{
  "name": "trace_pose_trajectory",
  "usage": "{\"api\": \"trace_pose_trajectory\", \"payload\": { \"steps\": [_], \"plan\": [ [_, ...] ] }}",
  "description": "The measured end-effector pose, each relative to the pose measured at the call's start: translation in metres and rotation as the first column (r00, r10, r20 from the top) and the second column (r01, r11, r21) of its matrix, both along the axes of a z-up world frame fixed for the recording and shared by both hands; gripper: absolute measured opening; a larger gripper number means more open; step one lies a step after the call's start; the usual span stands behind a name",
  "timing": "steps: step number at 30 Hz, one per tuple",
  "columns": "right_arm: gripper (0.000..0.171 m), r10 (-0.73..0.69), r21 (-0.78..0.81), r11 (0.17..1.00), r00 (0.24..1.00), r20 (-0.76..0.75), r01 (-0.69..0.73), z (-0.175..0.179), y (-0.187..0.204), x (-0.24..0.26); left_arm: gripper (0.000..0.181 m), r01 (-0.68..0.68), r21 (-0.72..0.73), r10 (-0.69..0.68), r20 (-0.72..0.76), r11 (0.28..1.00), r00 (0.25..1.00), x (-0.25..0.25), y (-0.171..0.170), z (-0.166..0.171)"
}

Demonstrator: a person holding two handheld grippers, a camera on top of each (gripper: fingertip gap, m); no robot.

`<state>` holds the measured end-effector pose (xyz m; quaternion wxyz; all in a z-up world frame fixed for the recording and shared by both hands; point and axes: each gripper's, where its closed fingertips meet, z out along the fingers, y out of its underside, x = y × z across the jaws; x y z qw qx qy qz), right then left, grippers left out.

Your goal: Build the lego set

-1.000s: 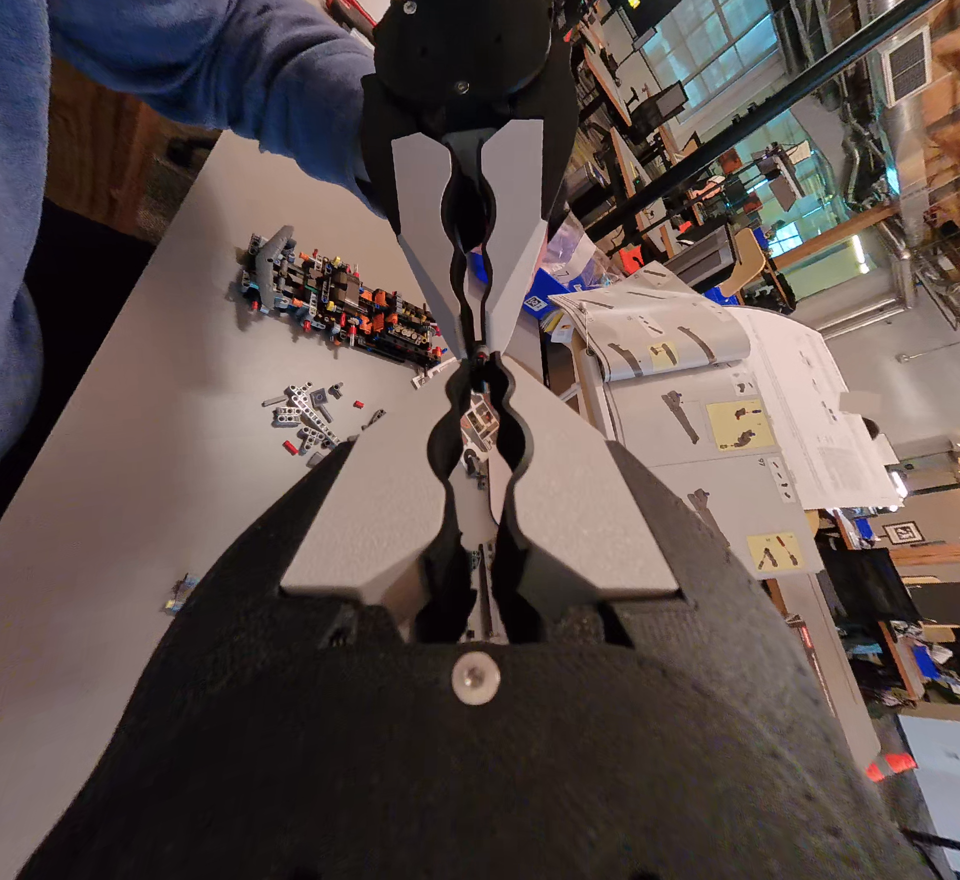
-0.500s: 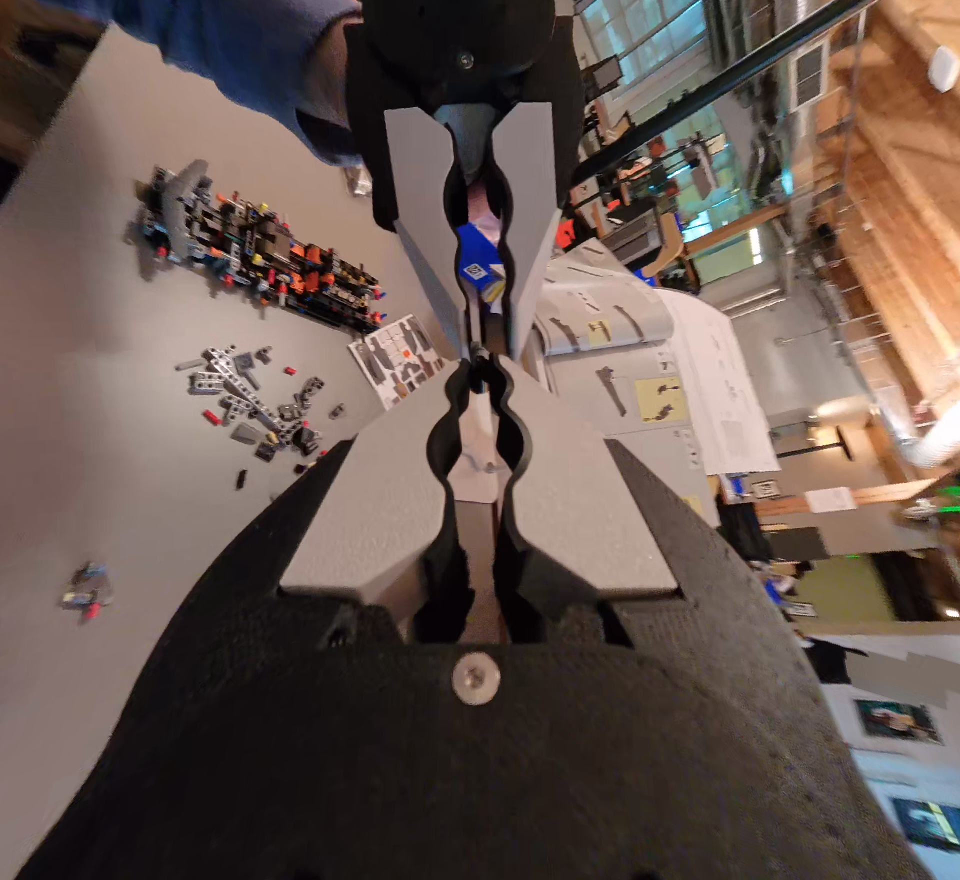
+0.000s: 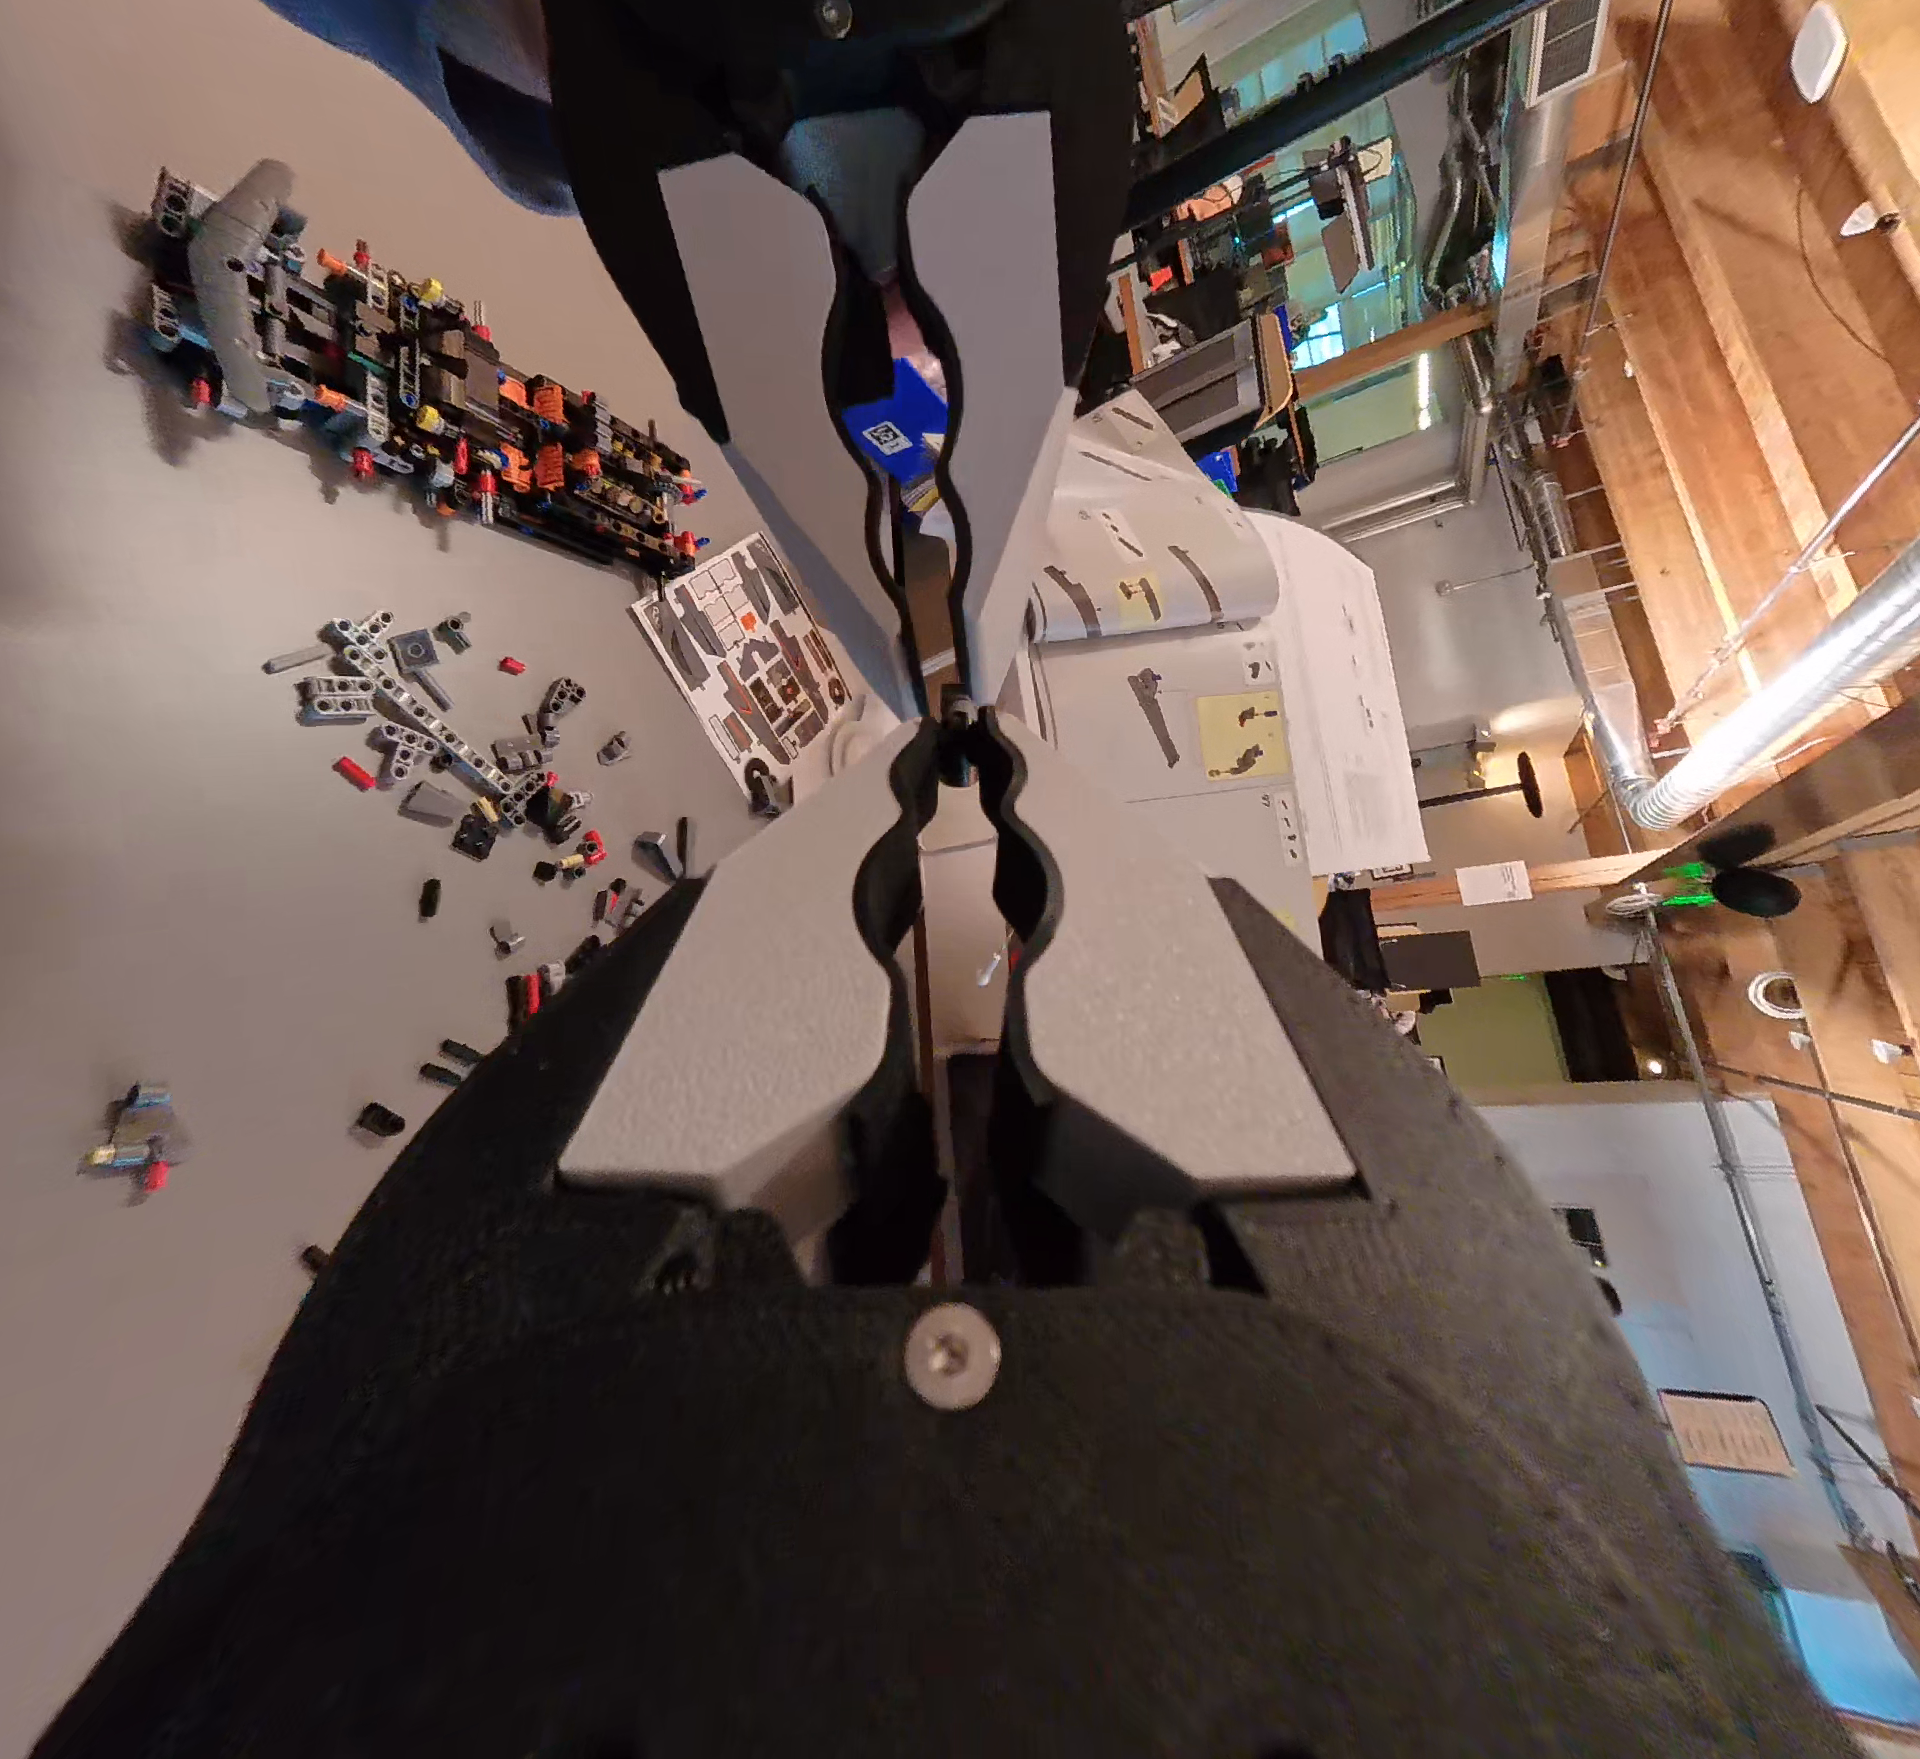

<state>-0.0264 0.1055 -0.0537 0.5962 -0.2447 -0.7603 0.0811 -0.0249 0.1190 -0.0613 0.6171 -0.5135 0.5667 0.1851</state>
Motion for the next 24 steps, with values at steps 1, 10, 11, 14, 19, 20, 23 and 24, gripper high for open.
{"api": "trace_pose_trajectory", "payload": {
  "steps": [1, 10, 11, 14, 19, 20, 23, 24],
  "plan": [
    [0.005, -0.001, -0.006, 1.0, 1.0, 0.002, 0.002, 0.0, -0.001, 0.0, 0.001, -0.003, 0.014, 0.003, -0.002, 1.0, 1.0, 0.0, -0.001, 0.001],
    [0.005, 0.009, -0.051, 0.999, 0.999, -0.039, -0.011, 0.01, -0.011, -0.005, 0.001, 0.05, 0.01, -0.05, 0.104, 0.999, 0.993, -0.004, -0.01, 0.01],
    [0.006, 0.015, -0.058, 0.998, 0.999, -0.045, -0.018, 0.012, -0.013, -0.006, 0.001, 0.061, 0.007, -0.061, 0.118, 0.998, 0.991, -0.004, -0.012, 0.01],
    [0.008, 0.026, -0.079, 0.996, 0.997, -0.066, -0.031, 0.017, -0.015, -0.009, 0.001, 0.08, 0.015, -0.082, 0.147, 0.997, 0.986, -0.006, -0.014, 0.014],
    [0.019, 0.066, -0.169, 0.982, 0.992, -0.111, -0.085, 0.027, -0.02, -0.008, 0.001, 0.131, 0.009, -0.13, 0.224, 0.991, 0.966, -0.01, -0.018, 0.022],
    [0.019, 0.072, -0.187, 0.978, 0.99, -0.119, -0.093, 0.028, -0.021, -0.007, 0.001, 0.144, 0.004, -0.141, 0.238, 0.99, 0.961, -0.01, -0.019, 0.023],
    [0.014, 0.081, -0.229, 0.967, 0.988, -0.134, -0.111, 0.031, -0.02, -0.006, 0.001, 0.178, 0.0, -0.171, 0.264, 0.984, 0.949, -0.01, -0.022, 0.024],
    [0.013, 0.082, -0.241, 0.964, 0.987, -0.135, -0.114, 0.03, -0.019, -0.006, 0.001, 0.189, -0.003, -0.182, 0.269, 0.982, 0.946, -0.009, -0.023, 0.024]
  ]
}}
